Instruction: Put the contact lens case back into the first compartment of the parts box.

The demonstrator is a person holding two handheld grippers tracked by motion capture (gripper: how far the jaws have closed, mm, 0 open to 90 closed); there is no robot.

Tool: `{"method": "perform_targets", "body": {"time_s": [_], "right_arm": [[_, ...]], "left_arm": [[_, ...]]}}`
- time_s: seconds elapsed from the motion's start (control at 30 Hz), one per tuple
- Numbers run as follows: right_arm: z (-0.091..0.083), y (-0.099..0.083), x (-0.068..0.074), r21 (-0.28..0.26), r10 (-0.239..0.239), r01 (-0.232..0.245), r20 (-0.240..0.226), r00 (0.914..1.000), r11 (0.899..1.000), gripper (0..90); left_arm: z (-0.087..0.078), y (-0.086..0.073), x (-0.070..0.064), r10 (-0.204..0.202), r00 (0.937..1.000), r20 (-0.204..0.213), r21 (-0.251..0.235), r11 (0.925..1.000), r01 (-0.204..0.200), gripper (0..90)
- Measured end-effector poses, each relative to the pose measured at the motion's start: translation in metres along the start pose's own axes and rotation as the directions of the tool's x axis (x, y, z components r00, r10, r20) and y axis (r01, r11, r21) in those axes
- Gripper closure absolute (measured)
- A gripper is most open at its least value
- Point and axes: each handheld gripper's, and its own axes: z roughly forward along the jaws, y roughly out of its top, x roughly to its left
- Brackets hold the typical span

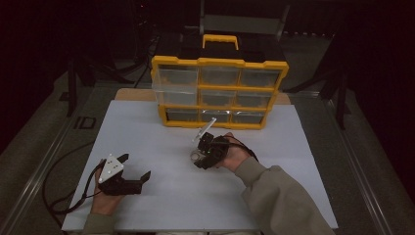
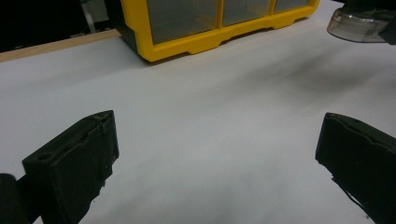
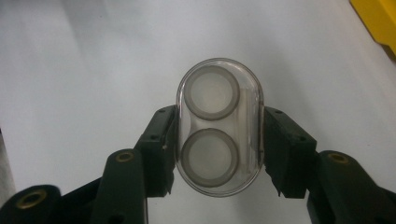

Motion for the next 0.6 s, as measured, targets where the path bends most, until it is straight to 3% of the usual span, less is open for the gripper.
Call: {"method": "perform_targets", "body": {"time_s": [0.6], "right_arm": [[-0.011, 0.002, -0.005, -0.011, 0.013, -0.013, 0.002, 0.9999, 1.0, 48.7]], "left_arm": [[0.0, 0.0, 0.0, 0.0, 1.0, 0.0, 0.0, 1.0, 0.0, 0.3]]}}
